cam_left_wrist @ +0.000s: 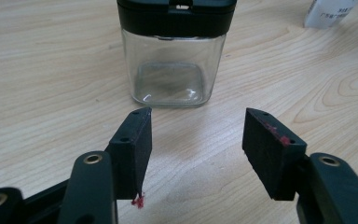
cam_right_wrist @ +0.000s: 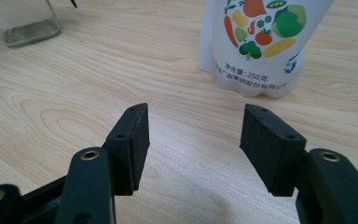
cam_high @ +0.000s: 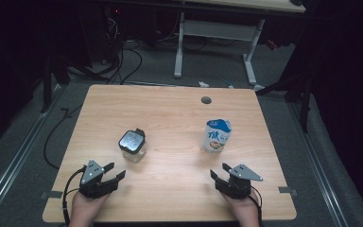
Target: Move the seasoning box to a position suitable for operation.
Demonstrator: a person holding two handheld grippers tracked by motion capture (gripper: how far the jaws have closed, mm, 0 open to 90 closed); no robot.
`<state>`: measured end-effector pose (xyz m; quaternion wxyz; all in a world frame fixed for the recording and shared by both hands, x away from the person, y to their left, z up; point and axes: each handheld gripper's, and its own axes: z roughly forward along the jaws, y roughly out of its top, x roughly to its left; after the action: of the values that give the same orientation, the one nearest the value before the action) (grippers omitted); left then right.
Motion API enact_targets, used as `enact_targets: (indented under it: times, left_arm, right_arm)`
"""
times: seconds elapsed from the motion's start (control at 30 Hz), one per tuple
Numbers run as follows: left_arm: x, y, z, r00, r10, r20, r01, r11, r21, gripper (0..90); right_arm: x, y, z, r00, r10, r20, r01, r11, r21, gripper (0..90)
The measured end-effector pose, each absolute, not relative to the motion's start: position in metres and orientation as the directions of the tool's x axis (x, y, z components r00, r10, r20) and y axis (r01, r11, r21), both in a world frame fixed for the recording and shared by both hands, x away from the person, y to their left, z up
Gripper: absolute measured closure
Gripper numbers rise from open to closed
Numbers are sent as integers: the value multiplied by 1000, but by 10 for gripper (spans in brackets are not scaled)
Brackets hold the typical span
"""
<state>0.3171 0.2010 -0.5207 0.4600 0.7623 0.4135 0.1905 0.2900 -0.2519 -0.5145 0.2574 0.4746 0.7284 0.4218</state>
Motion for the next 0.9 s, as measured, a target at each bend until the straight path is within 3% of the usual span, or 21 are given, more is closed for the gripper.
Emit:
enact_targets:
  times: [0.4,0.6,0.9]
  left_arm:
    - [319,213,-520,587,795,-153,470,-180,864,490]
    - [319,212,-519,599,792,-119,444,-205,872,498]
    - [310,210,-518,591,802,-85,430,-223,875,487]
  right_arm:
    - [308,-260,-515,-361,932,10,514,190,837,477]
    - [322,-268,-516,-304,952,33,562,151,813,536]
    - [329,-268,-515,-272,962,21,575,145,805,543]
